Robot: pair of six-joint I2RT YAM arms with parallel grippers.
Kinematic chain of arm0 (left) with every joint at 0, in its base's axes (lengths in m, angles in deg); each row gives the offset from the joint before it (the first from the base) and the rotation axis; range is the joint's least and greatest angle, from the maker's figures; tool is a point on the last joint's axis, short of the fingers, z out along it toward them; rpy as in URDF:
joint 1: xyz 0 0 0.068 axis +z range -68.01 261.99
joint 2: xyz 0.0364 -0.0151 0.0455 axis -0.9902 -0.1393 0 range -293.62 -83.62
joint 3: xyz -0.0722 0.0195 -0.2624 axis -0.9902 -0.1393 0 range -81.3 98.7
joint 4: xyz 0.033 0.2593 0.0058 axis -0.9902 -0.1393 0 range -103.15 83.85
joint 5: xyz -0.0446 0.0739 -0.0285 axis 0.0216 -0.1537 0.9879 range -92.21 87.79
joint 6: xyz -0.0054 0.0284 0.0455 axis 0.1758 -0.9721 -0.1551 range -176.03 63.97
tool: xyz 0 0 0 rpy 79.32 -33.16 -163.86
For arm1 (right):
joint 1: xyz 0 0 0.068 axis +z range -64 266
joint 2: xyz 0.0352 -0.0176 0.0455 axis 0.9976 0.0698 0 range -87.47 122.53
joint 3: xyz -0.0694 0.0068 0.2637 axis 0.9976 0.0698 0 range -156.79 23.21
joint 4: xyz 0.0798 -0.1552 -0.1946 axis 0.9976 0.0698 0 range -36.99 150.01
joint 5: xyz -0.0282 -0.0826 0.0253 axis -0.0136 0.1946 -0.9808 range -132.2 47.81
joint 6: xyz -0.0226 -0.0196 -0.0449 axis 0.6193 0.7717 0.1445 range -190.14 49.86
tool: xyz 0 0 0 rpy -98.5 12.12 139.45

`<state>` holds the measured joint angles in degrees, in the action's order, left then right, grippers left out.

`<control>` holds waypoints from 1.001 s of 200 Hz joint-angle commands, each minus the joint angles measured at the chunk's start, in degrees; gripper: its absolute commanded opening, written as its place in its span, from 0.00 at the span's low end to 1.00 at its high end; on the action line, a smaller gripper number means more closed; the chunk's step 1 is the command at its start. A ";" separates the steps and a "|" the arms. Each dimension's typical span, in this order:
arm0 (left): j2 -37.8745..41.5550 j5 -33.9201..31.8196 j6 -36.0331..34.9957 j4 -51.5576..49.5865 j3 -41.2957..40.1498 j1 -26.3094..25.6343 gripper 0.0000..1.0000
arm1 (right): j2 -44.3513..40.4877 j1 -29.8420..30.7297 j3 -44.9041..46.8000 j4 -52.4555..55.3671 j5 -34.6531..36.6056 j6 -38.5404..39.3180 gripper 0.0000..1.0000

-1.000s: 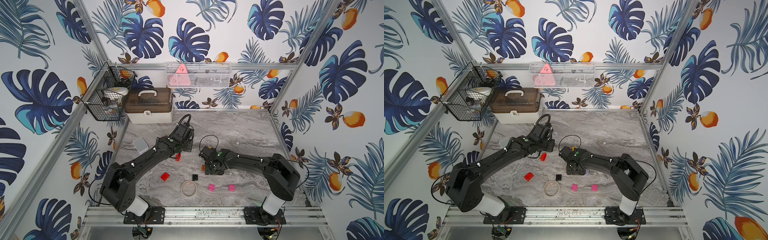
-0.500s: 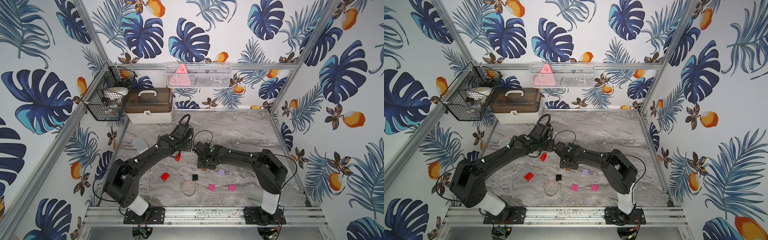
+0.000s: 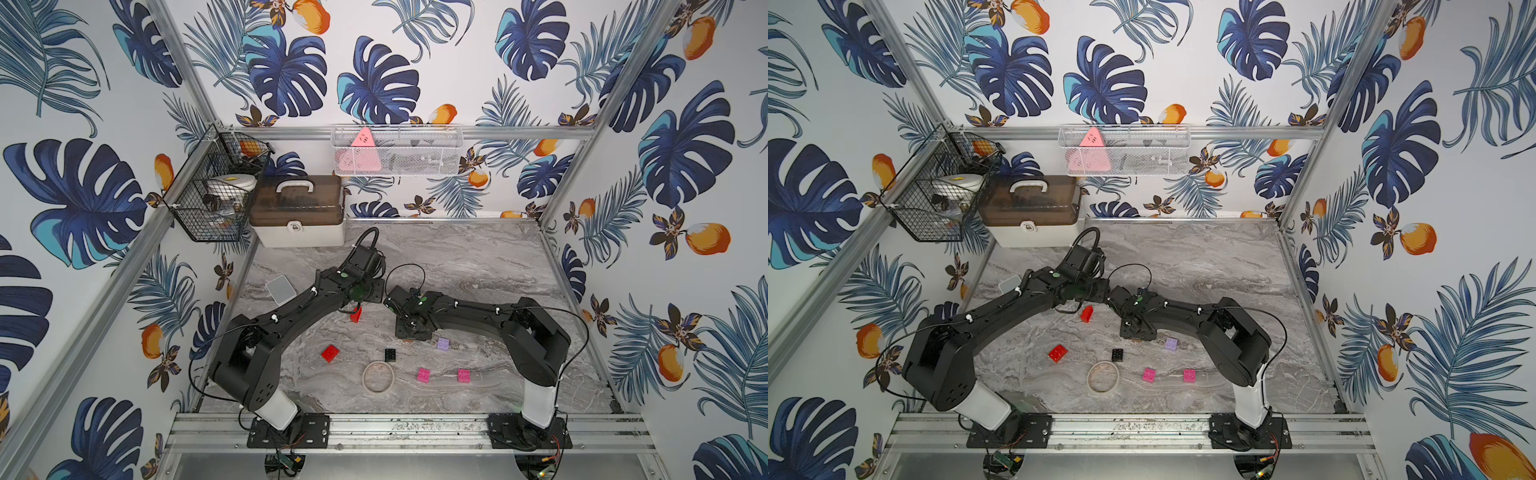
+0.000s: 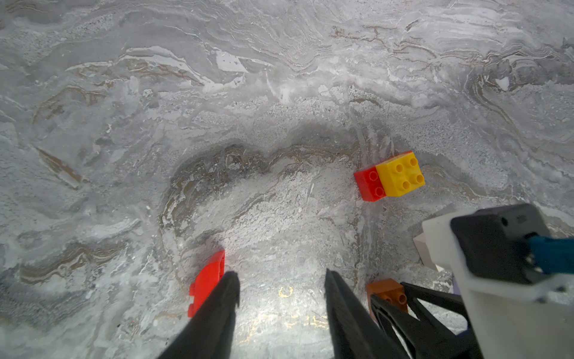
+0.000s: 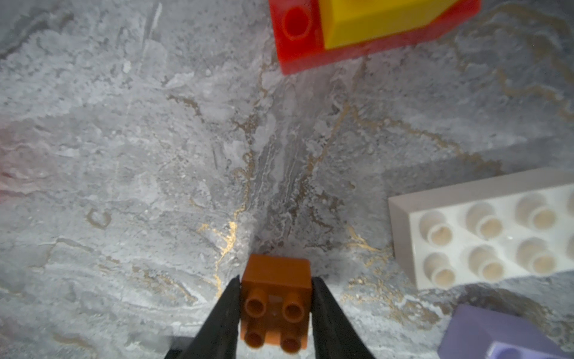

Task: Assemble the number 1 with lego
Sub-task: Pick up the lego brick from the center of the board, then assemble the lego brick with the lego brick.

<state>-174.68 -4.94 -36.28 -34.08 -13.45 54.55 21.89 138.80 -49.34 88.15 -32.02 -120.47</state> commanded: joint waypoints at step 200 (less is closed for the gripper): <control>-4.12 10.11 -1.04 1.30 1.14 2.31 0.51 | 5.28 -18.14 -19.57 8.87 -9.60 36.66 0.20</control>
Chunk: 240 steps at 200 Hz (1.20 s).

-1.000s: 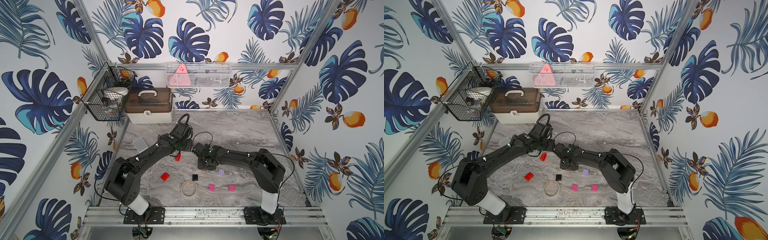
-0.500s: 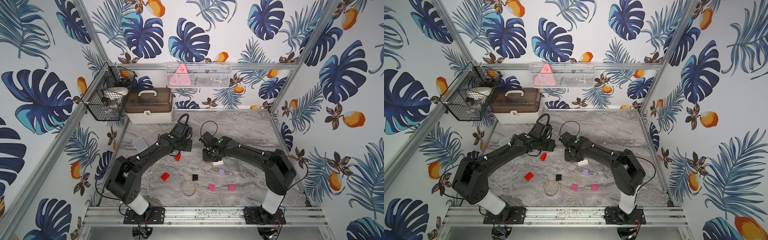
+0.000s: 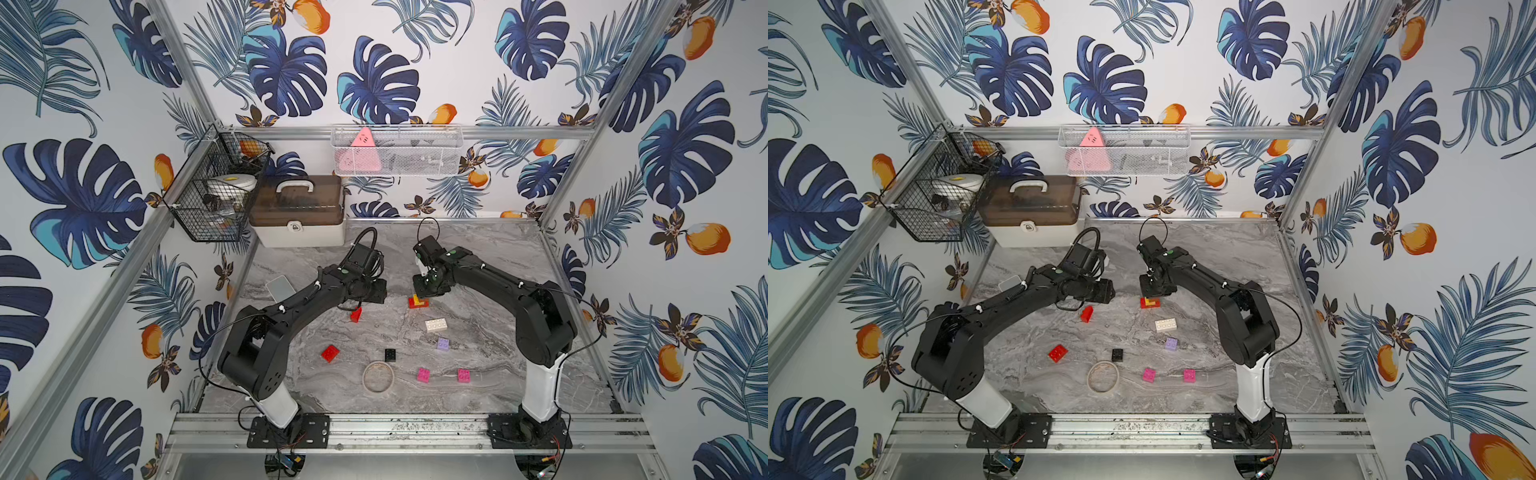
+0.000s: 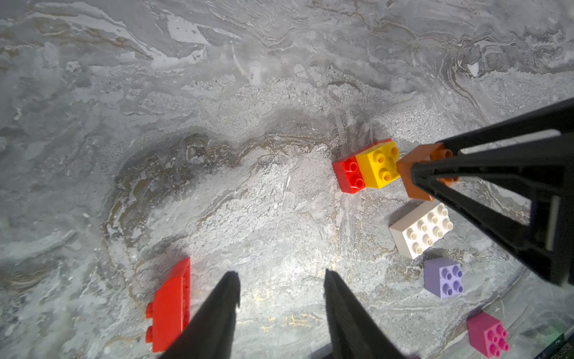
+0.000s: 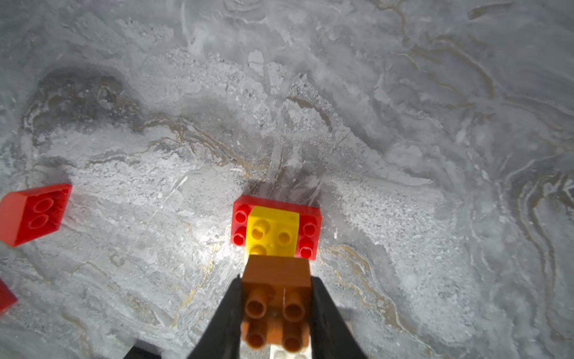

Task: Assemble the number 1 with lego
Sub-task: Assemble the lego brick with the lego brick.

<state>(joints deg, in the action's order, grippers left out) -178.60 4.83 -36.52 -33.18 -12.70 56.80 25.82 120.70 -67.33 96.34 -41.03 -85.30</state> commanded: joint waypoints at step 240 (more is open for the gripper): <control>-0.21 -0.31 -1.20 0.31 0.15 0.10 0.50 | 8.40 -0.07 -8.63 5.42 0.45 -2.30 0.22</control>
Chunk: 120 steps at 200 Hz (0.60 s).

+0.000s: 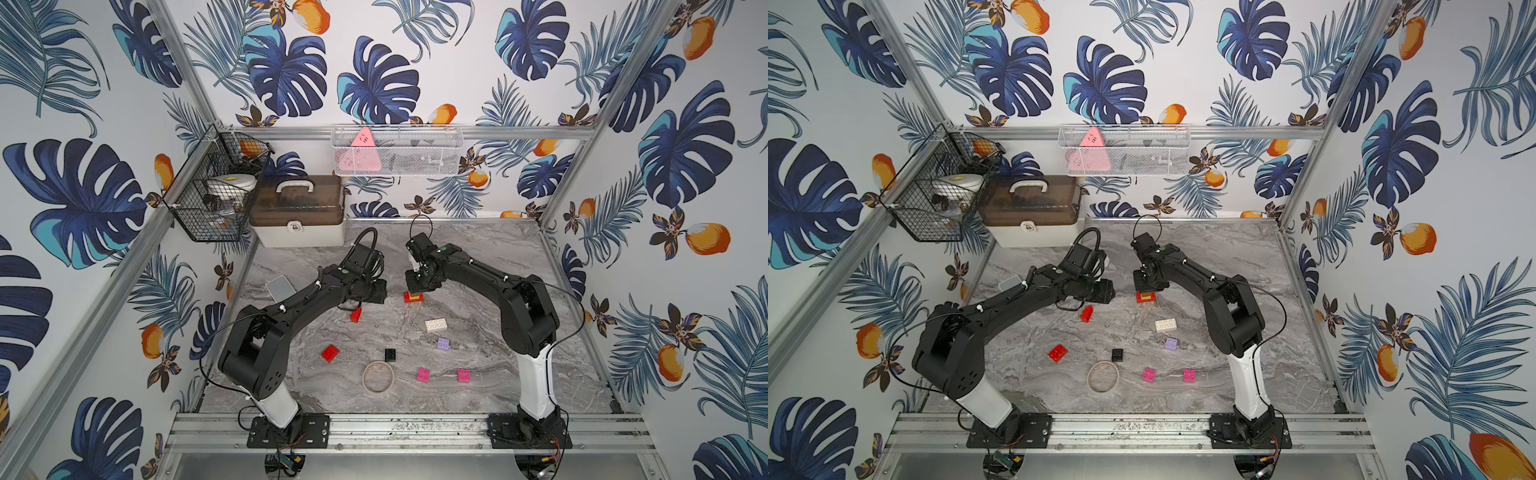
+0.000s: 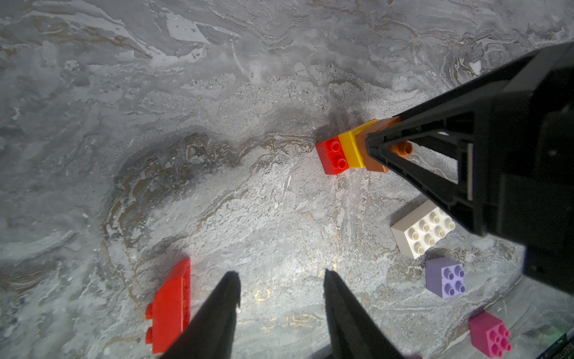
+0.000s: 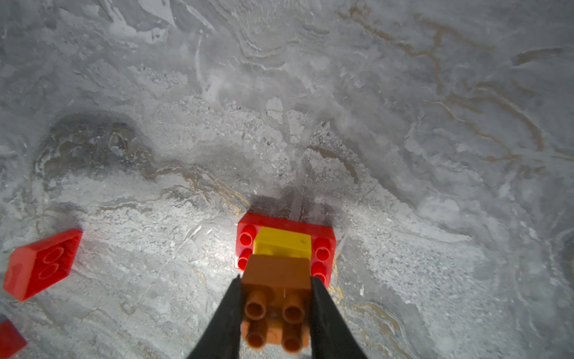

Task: Assemble the number 1 with lego
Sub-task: Assemble the lego brick with the lego brick.

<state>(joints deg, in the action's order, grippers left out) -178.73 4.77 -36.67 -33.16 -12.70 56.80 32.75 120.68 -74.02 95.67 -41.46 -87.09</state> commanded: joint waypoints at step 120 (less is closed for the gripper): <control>0.10 -0.39 -1.12 0.55 0.05 0.06 0.50 | 2.07 -0.36 -6.63 8.67 -0.27 -5.37 0.22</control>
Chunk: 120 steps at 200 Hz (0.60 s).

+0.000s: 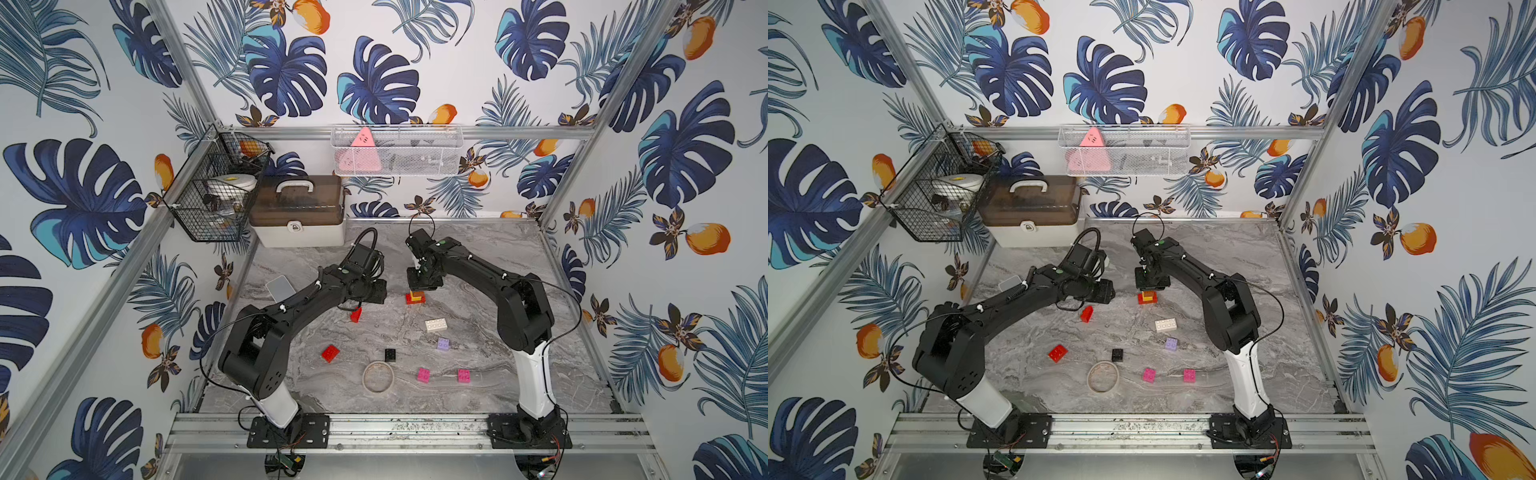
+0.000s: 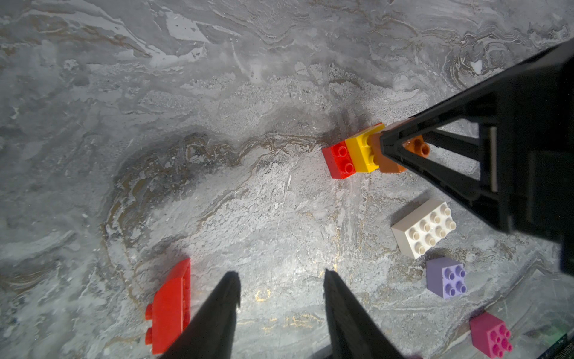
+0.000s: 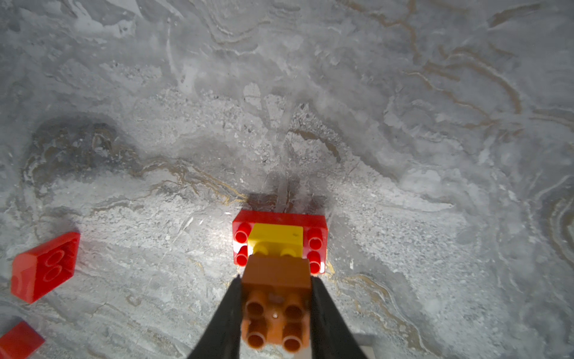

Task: Assemble the number 1 with lego
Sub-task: Assemble the lego brick with the lego brick.

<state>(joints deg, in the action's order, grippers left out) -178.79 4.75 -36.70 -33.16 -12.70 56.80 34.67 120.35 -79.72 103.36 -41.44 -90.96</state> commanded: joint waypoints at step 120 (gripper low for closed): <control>0.08 0.33 -0.97 0.78 -0.03 0.05 0.50 | 2.54 0.02 0.83 0.94 0.95 -0.55 0.22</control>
<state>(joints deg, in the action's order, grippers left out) -178.79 4.79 -36.70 -33.12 -12.70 56.80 35.85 120.35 -78.94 101.59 -41.42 -92.14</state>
